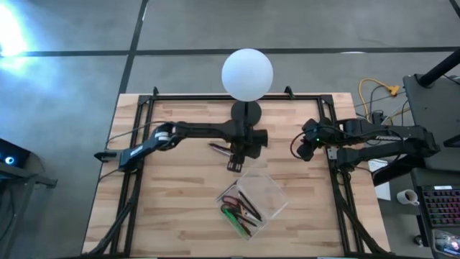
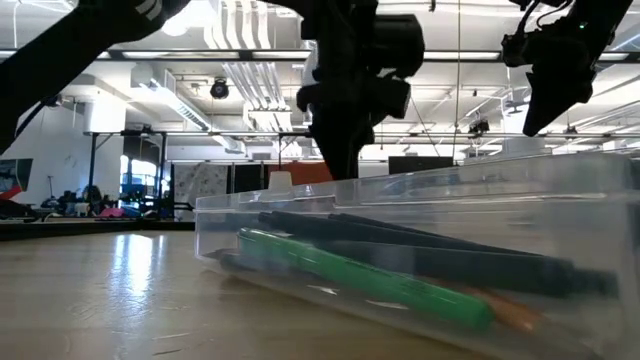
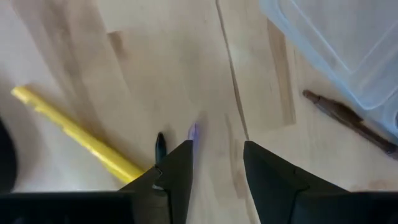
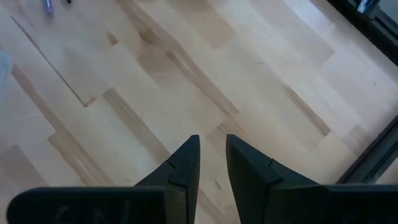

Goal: Pick & place school supplies into a supply box
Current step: Put the purple pen into the supply box

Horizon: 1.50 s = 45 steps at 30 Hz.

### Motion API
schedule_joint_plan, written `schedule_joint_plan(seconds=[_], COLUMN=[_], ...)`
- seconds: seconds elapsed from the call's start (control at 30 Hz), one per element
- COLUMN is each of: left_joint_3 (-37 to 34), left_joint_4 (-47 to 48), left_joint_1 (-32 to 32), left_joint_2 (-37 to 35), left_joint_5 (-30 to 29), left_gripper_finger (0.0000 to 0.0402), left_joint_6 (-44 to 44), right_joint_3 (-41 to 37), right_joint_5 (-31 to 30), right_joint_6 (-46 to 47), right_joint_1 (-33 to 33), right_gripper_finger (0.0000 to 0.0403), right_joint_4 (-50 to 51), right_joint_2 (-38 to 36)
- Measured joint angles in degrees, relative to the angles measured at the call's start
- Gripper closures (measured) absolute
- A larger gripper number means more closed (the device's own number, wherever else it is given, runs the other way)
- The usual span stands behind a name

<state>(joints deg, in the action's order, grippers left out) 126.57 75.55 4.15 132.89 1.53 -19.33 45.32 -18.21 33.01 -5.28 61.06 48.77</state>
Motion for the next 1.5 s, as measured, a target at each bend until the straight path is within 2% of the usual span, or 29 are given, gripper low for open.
schedule_joint_plan(seconds=[0.13, 0.33, 0.47, 0.6, 0.87, 1.2, 1.5], left_joint_3=[-9.1, -30.0, -42.3, -49.4, -52.3, -54.7, -55.1], left_joint_4=[-9.2, -29.4, -37.2, -42.2, -44.6, -48.4, -48.2], left_joint_1=[0.4, 0.3, 0.3, 0.3, 0.6, 3.3, 4.2], left_joint_2=[-3.7, -15.4, -22.7, -26.4, -25.9, -25.7, -25.2], left_joint_5=[0.3, -1.9, -1.9, -1.8, -1.8, -1.6, 0.4], left_gripper_finger=[0.0276, 0.0276, 0.0276, 0.0276, 0.0276, 0.0276, 0.0276], left_joint_6=[-1.6, -1.4, -1.3, -1.2, -1.7, -3.1, -6.5], right_joint_3=[0.0, 0.0, 0.0, 0.0, -0.1, -0.2, -0.2], right_joint_5=[0.0, 0.0, 0.0, 0.0, 0.0, 0.0, 0.1], right_joint_6=[0.0, 1.9, 3.3, 3.5, 4.8, 7.3, 8.3], right_joint_1=[0.0, 0.0, 0.0, 0.0, 0.0, 0.0, 0.0], right_gripper_finger=[0.0335, 0.0335, 0.0335, 0.0335, 0.0335, 0.0335, 0.0335], right_joint_4=[0.0, -0.1, -0.5, -2.0, -7.6, -7.6, -7.6], right_joint_2=[0.0, 0.1, 0.1, 0.1, 0.1, 3.6, 7.7])
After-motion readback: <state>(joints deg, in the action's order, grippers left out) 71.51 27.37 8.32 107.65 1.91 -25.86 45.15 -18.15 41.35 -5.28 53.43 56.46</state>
